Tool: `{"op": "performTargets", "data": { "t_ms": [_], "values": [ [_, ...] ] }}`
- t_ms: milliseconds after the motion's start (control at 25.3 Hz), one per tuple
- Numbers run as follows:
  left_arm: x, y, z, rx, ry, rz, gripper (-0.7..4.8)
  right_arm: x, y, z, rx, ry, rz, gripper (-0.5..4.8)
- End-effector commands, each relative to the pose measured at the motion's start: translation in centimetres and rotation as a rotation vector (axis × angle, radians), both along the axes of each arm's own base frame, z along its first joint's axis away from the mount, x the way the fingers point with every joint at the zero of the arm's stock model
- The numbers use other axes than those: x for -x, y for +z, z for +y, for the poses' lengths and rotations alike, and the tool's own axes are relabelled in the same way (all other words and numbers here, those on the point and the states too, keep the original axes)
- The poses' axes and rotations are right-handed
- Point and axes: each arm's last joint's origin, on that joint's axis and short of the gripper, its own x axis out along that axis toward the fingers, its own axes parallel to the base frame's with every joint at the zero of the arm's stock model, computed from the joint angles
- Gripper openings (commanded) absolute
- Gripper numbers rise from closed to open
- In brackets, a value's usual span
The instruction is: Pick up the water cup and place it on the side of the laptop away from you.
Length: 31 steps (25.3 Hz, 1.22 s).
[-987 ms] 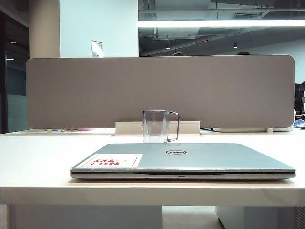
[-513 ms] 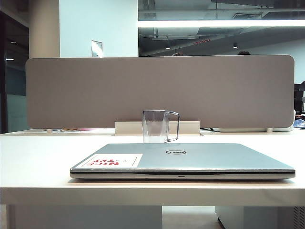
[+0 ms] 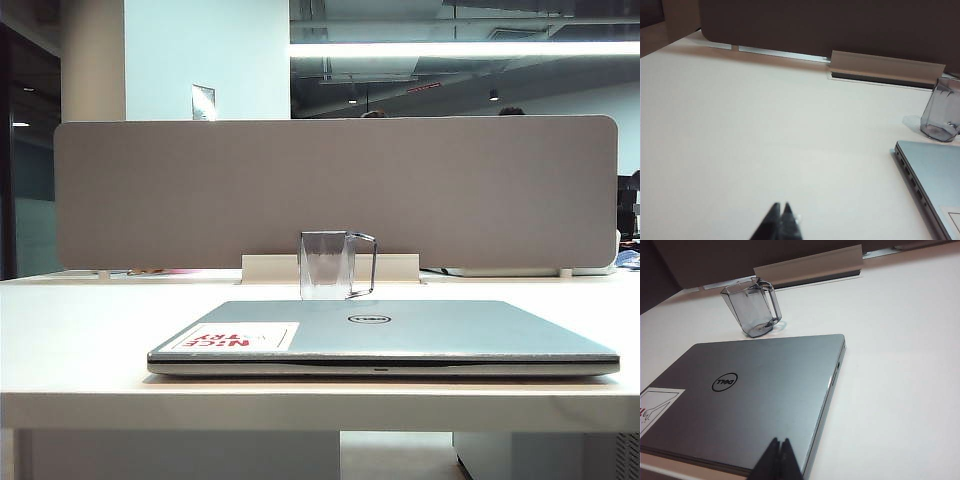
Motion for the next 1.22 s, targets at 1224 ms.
{"op": "performTargets", "data": {
  "t_ms": [1224],
  "values": [
    [0.02, 0.14, -0.01, -0.003, -0.005, -0.007, -0.05, -0.22, 0.34, -0.97, 0.208, -0.316, -0.076, -0.01]
  ]
}}
